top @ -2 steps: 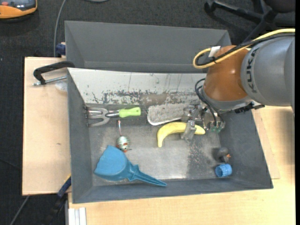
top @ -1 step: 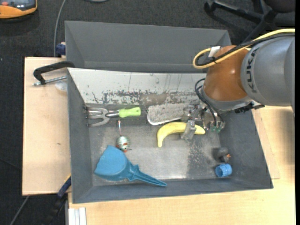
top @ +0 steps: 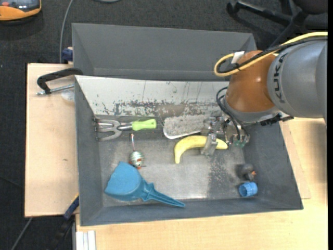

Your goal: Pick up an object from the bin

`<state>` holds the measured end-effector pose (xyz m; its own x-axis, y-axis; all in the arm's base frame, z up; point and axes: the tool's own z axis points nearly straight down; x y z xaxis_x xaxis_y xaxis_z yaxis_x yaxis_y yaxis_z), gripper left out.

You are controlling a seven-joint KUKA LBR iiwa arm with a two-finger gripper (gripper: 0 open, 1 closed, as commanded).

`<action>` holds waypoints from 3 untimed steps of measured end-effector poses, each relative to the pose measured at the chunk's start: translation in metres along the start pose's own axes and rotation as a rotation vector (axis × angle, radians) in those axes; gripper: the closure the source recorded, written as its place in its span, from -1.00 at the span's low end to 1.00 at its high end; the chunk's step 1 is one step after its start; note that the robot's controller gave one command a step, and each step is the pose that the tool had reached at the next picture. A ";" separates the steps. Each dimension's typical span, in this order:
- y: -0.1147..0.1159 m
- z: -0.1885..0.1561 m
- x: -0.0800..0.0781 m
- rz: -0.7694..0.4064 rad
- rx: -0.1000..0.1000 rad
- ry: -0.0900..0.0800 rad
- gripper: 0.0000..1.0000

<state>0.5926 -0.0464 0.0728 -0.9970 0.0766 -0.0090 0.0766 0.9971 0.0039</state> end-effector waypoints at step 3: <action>0.032 -0.113 0.015 0.328 -0.008 -0.021 1.00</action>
Offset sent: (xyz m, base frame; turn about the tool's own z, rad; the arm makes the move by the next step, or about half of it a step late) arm -0.0307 0.0110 -0.0028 -0.0870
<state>0.5789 -0.0139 0.1862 -0.9188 0.3939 -0.0262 0.3936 0.9191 0.0176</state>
